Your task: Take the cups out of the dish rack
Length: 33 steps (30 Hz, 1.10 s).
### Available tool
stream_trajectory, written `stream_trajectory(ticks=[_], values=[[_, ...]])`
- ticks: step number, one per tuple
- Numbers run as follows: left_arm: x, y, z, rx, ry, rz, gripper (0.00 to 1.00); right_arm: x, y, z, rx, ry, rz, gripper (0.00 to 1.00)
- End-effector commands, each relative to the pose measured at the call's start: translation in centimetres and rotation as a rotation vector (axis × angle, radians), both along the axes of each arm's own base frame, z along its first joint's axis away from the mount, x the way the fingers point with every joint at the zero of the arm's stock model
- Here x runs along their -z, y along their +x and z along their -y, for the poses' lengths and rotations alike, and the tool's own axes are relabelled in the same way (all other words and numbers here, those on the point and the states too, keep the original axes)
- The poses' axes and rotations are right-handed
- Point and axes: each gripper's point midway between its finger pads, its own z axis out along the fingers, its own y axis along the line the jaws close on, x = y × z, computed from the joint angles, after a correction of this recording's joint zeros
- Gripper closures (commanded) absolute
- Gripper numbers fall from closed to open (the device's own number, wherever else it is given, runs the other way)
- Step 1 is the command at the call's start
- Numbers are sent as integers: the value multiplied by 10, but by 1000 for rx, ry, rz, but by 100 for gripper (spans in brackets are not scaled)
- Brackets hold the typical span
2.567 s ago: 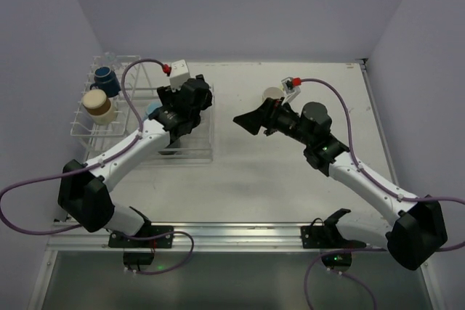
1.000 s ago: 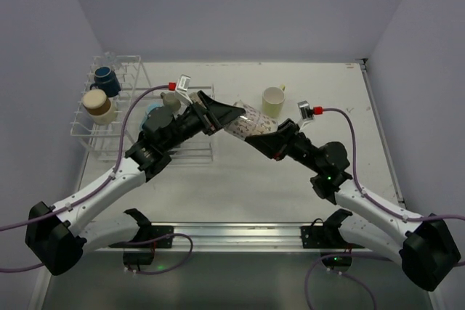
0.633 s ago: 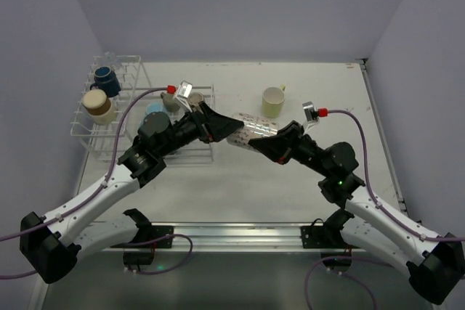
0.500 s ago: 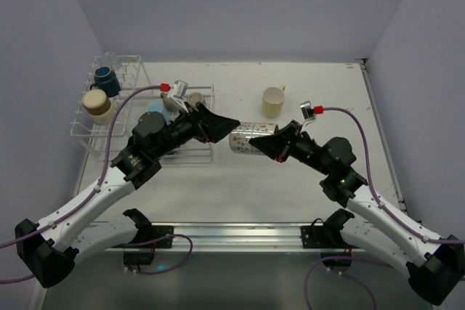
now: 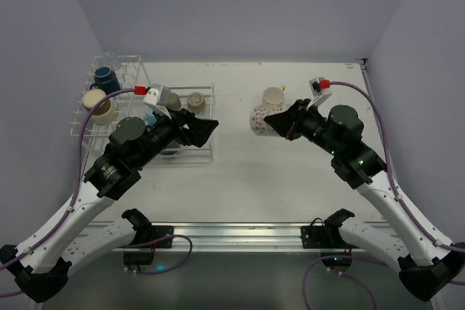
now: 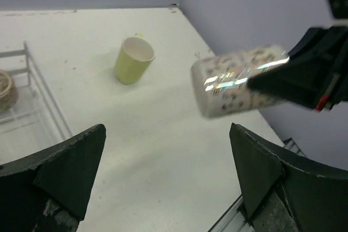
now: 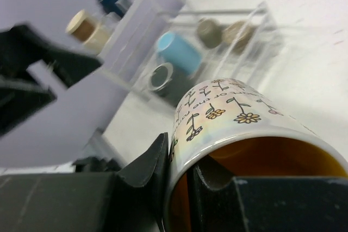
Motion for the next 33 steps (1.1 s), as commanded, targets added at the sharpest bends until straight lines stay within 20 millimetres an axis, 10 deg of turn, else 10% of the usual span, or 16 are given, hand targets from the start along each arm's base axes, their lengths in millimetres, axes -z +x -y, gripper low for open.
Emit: stream_trajectory(ticks=[1,7,14,33], values=[[35,-2,-39,-114,209,4,0,-62,44,58,266,-142,178,100],[77,-8,-73,-209,339,-23,0,-31,121,136,560,-395,32,100],[113,2,-86,-269,467,-55,0,44,221,166,628,-581,-197,100],[137,13,-93,-301,515,-93,0,185,289,158,571,-733,-471,100]])
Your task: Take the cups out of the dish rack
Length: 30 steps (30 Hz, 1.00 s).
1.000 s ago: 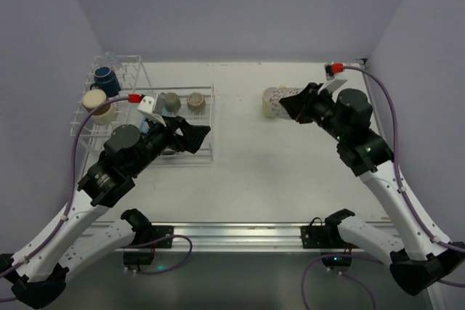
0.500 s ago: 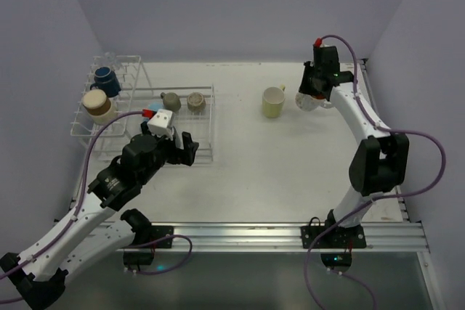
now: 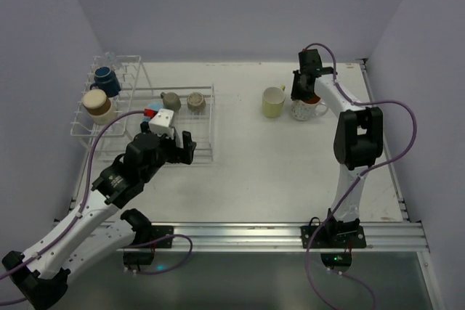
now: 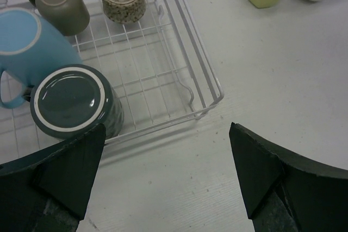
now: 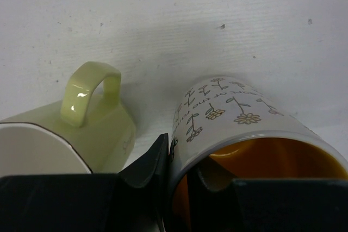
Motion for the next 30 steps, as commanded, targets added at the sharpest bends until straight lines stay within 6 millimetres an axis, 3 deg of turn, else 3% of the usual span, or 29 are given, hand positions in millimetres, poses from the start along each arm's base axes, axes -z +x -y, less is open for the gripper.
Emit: stream_trajectory(ticks=[1,4,8,9,11,12,16,21,22,30], values=[[-2,6,-6,-27,16,23,0,-30,26,0,7,-11,107,100],[0,8,-10,-52,26,20,0,-26,26,4,22,-29,101,99],[2,12,-16,-100,43,5,0,-34,24,7,29,-35,114,74],[4,12,-21,-124,55,-2,0,-42,22,7,30,-34,128,65],[6,14,-26,-164,66,-20,0,-52,20,7,32,-26,146,59],[4,15,-32,-199,79,-19,0,-67,18,5,26,-10,174,50],[1,18,-46,-303,90,-35,0,-100,6,1,11,28,235,33],[5,20,-60,-447,68,-68,0,-123,-19,-3,1,90,314,11],[7,22,-61,-493,31,-77,0,-125,-33,-8,-27,123,322,4],[15,37,-77,-787,-116,-39,0,-152,-88,-41,-178,331,441,1]])
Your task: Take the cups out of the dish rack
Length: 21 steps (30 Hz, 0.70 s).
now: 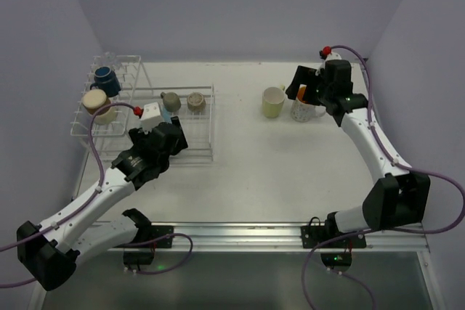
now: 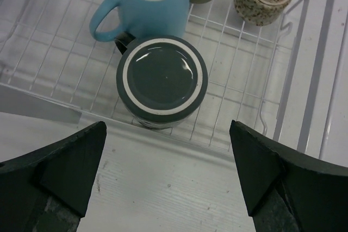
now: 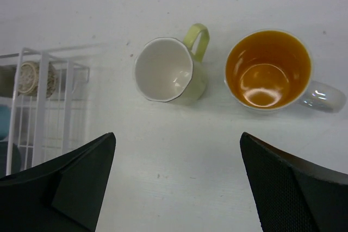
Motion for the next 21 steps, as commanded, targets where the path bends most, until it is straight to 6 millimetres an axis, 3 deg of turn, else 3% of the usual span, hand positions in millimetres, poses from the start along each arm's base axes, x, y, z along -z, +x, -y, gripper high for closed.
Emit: stream_trajectory(ticks=[1,2,10,15,21], values=[[-21,13,-18,-242,-105,139,0,-18,-19,-25,-115,123,83,1],[-19,14,-20,-276,-116,156,0,-30,-27,-30,-150,157,113,1],[3,31,-24,-375,-16,141,0,-42,-61,-52,-289,252,157,1],[22,41,-21,-402,51,81,0,-52,-73,-70,-368,271,191,1],[24,49,-24,-423,80,82,0,-49,-77,-82,-413,267,189,1]])
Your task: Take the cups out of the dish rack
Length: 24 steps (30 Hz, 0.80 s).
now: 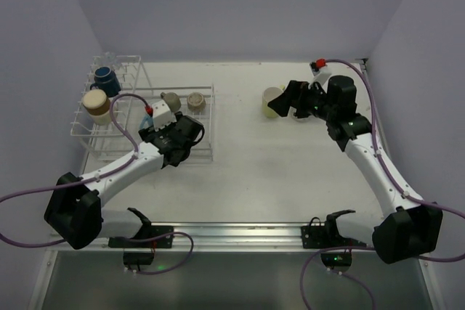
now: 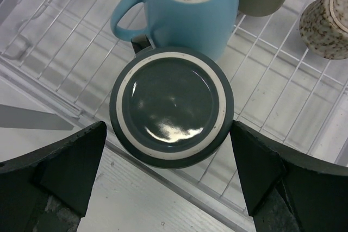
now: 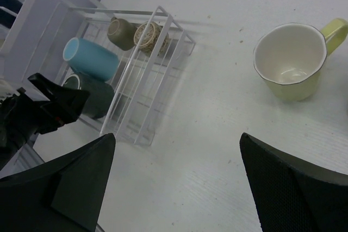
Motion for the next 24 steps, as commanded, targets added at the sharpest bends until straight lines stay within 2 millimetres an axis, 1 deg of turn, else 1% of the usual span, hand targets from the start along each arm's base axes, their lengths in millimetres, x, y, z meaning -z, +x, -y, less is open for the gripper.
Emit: stream_trajectory(ticks=[1,4,5,9,14,19,22,23,24], values=[[-25,16,-11,-106,4,135,0,-12,-6,-11,-55,20,52,1],[-17,18,-15,-115,15,125,0,-15,-9,-15,-75,24,61,1],[-12,22,-13,-105,-4,127,0,-16,-11,-16,-89,29,67,1],[-3,28,-17,-118,-8,112,0,-20,-18,-23,-138,49,74,1],[-5,32,-21,-122,35,116,0,-18,-20,-28,-158,55,68,1],[7,36,-27,-128,49,87,0,-16,-21,-30,-161,46,62,1],[11,35,-26,-121,39,79,15,-20,-22,-26,-139,38,72,1],[12,34,-25,-113,30,74,31,-22,-22,-25,-135,40,76,1],[9,32,-24,-109,15,84,39,-24,-23,-26,-135,44,82,1]])
